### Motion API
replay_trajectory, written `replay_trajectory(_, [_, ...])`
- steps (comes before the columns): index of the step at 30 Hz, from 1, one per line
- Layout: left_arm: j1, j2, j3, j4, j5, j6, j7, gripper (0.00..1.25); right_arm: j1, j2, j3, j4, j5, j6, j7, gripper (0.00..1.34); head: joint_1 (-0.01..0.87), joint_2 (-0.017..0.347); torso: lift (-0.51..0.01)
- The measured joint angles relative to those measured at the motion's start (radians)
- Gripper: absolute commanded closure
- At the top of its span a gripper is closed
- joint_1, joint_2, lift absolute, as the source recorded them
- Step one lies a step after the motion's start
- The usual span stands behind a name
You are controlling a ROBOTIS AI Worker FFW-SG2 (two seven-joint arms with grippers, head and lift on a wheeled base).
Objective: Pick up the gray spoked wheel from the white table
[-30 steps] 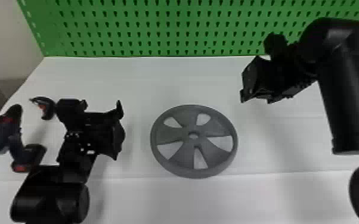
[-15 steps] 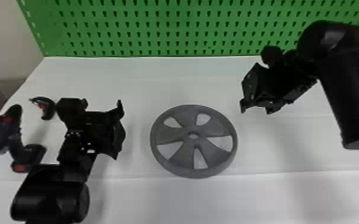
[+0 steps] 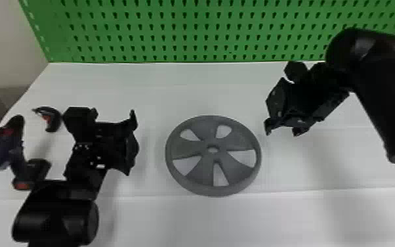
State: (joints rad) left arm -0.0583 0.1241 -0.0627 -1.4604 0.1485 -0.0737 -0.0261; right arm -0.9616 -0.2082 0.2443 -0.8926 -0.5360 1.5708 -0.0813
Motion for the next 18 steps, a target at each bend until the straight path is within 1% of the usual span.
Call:
replay_trajectory(11, [-0.002, 0.002, -0.002, 0.0, 0.0, 0.0, 0.0, 0.13, -0.002, -0.01, 0.004, 0.018, -0.03, 0.0, 0.0, 0.37, 0.767, 0.035, -0.107])
replay_trajectory(18, [0.001, 0.003, -0.001, 0.0, -0.003, 0.002, 0.0, 0.13, -0.001, -0.003, 0.043, 0.017, -0.027, 0.0, -0.001, 0.37, 0.767, 0.035, -0.107])
